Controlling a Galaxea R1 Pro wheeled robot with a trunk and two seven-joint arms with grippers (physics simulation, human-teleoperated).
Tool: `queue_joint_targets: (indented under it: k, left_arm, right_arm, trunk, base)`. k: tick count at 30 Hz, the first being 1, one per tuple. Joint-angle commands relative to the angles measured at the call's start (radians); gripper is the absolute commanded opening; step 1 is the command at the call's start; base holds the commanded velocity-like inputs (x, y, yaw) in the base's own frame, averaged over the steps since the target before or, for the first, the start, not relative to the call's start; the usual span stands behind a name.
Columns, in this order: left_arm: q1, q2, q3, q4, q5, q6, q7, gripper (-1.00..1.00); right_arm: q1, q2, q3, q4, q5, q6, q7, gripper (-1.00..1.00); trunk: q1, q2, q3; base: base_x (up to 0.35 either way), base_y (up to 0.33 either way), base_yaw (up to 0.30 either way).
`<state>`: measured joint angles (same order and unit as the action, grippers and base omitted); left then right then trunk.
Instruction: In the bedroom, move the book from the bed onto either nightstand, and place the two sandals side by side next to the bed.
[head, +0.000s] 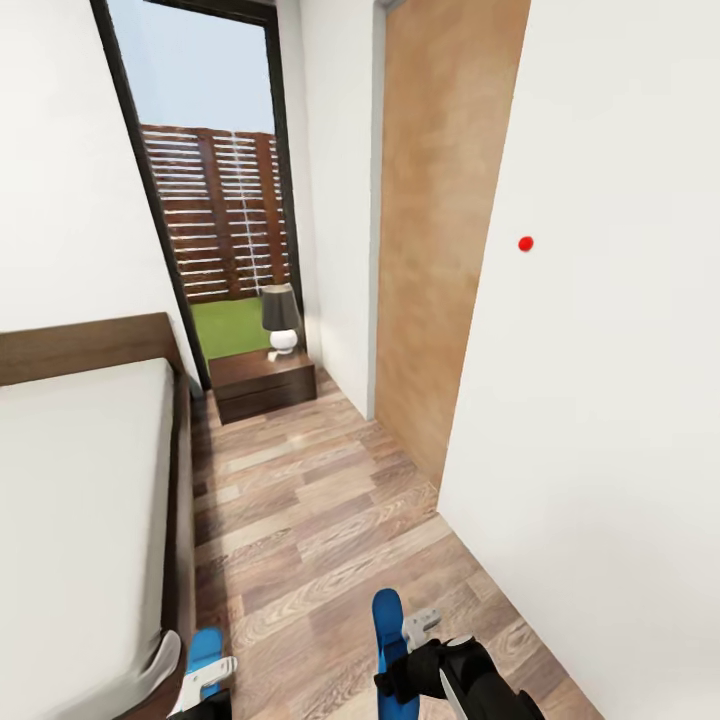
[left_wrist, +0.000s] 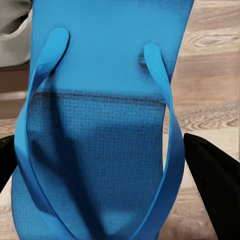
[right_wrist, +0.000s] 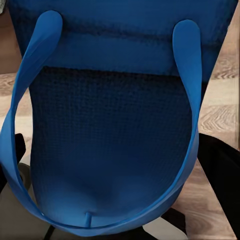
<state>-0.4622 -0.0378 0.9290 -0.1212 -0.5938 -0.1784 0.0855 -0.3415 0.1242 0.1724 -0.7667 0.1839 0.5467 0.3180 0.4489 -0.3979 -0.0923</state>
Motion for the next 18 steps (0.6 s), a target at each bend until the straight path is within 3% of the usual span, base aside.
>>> queue_joint_targets:
  k: [1, 18]
  left_arm:
    - [-0.001, -0.001, 0.005, 0.000, -0.012, -0.003, 0.005, -1.00]
    - [-0.001, -0.001, 0.005, 0.000, -0.012, -0.003, 0.005, -1.00]
  right_arm:
    - [-0.001, 0.000, -0.001, -0.002, 0.009, 0.004, 0.007, -1.00]
    - [-0.001, 0.000, -0.001, -0.002, 0.009, 0.004, 0.007, -1.00]
  trunk:
    - [0.001, -0.002, -0.002]
    - [0.001, -0.002, -0.002]
  base:
    - [0.304, -0.149, 0.125]
    - [0.299, -0.137, 0.037]
